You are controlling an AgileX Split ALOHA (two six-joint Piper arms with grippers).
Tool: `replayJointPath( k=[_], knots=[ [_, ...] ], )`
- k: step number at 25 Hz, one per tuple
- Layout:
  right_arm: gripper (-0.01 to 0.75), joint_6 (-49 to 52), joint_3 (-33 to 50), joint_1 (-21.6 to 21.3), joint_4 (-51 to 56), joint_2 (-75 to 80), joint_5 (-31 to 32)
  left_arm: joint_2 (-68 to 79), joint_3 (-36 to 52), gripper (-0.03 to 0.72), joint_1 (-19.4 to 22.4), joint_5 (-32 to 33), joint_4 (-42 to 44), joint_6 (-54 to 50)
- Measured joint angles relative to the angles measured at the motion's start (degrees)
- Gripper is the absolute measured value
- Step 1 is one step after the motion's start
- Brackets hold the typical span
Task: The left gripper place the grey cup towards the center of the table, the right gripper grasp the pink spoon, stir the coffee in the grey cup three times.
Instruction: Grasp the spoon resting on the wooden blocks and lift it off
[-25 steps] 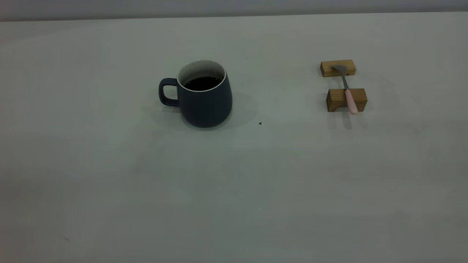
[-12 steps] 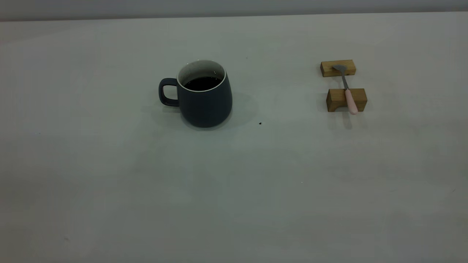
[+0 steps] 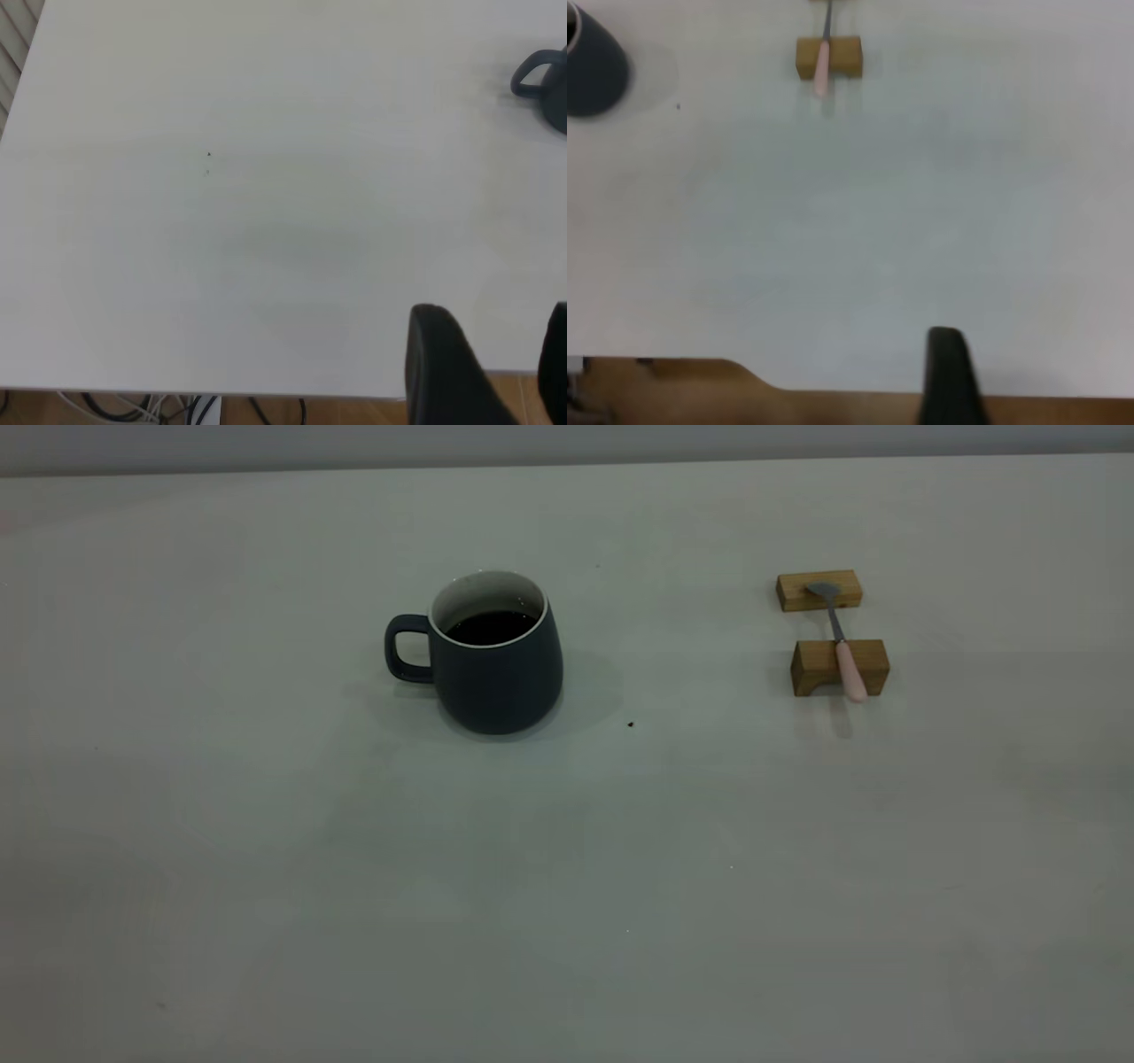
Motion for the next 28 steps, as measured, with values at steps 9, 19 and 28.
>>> replayJointPath(
  k=[9,19,28],
  knots=[
    [0.659,-4.4,-9.4,0.0,4.3,38.4,-14.7,0.0,0.0,0.342,0.0,0.0,0.0,0.0],
    [0.659,-10.5,-22.4,6.0,7.9,73.7,-22.6,0.0,0.0,0.342,0.0,0.0,0.0,0.0],
    [0.642,-11.0,-37.4,9.6,7.9,97.0,-23.8,0.0,0.0,0.342,0.0,0.0,0.0,0.0]
  ],
)
